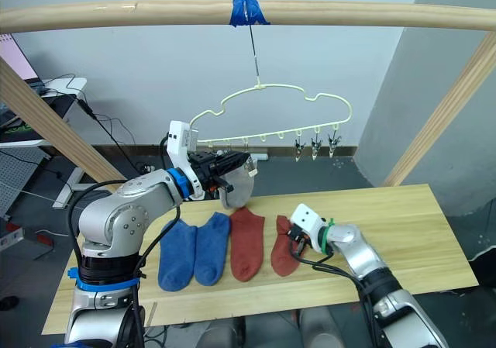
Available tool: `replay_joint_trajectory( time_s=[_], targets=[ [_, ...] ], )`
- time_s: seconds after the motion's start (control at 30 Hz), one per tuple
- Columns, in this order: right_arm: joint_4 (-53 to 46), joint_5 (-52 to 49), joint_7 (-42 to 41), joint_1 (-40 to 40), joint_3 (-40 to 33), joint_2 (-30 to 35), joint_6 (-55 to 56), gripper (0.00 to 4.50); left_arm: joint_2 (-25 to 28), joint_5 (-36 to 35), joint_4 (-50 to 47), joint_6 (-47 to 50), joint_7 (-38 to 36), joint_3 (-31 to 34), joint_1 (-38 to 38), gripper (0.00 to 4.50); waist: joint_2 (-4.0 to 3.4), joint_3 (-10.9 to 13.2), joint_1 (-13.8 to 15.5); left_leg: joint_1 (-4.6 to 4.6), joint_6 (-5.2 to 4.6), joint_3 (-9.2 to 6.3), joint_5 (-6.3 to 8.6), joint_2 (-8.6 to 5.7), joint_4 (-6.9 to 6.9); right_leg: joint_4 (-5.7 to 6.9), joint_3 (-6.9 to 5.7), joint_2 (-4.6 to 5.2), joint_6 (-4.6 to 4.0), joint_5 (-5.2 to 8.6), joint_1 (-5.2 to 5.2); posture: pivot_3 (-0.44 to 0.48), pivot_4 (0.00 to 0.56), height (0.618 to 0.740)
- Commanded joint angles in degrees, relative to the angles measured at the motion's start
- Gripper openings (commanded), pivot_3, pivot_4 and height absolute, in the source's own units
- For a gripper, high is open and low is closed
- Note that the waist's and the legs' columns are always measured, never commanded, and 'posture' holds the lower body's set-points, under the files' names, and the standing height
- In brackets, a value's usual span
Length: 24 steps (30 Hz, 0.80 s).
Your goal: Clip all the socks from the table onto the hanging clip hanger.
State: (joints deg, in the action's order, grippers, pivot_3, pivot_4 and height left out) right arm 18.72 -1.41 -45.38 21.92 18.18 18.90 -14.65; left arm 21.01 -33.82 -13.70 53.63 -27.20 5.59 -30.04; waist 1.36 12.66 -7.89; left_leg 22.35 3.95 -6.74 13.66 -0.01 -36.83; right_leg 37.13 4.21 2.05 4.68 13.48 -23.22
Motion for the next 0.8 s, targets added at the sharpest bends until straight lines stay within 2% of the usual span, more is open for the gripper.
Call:
replay_joint_trajectory(
  time_s=[0.03,0.1,0.3,0.8],
  targets=[
    [-16.18,-11.44,-3.34,-1.65,-6.14,-1.02,-8.14,0.03,0.1,-3.52,0.38,5.06,-0.84,0.59,1.22,0.0,0.0,0.0,-0.06,-0.02,0.0,-0.01,0.0,0.02,0.01,0.02,-0.01,-0.01,0.01,0.01,0.0,-0.11,0.196,0.74],
    [-21.95,-13.56,-5.84,-2.53,-5.87,0.44,-10.05,0.03,-0.99,-6.98,1.11,8.89,0.02,2.59,0.93,0.0,-0.01,0.0,-0.05,-0.04,0.0,-0.02,0.0,0.06,0.01,0.06,-0.03,-0.05,0.06,0.04,0.0,-0.133,0.2,0.74],
    [-29.98,-18.02,-2.78,-2.68,-6.68,-1.68,-15.39,0.03,-3.95,-13.02,3.21,15.31,4.35,8.0,-0.4,0.0,0.0,0.0,-0.06,-0.07,0.0,-0.02,0.0,0.06,-0.01,0.02,-0.02,-0.06,0.08,0.06,0.03,-0.144,0.197,0.74],
    [-28.95,-20.03,0.12,-1.08,-8.64,-3.22,-16.2,0.03,-2.22,-15.56,3.15,16.33,4.4,6.54,-0.96,0.0,0.0,0.0,-0.05,-0.05,0.01,0.04,0.0,0.06,0.05,-0.04,0.0,-0.06,0.07,0.06,-0.01,-0.151,0.193,0.74]
  ],
)
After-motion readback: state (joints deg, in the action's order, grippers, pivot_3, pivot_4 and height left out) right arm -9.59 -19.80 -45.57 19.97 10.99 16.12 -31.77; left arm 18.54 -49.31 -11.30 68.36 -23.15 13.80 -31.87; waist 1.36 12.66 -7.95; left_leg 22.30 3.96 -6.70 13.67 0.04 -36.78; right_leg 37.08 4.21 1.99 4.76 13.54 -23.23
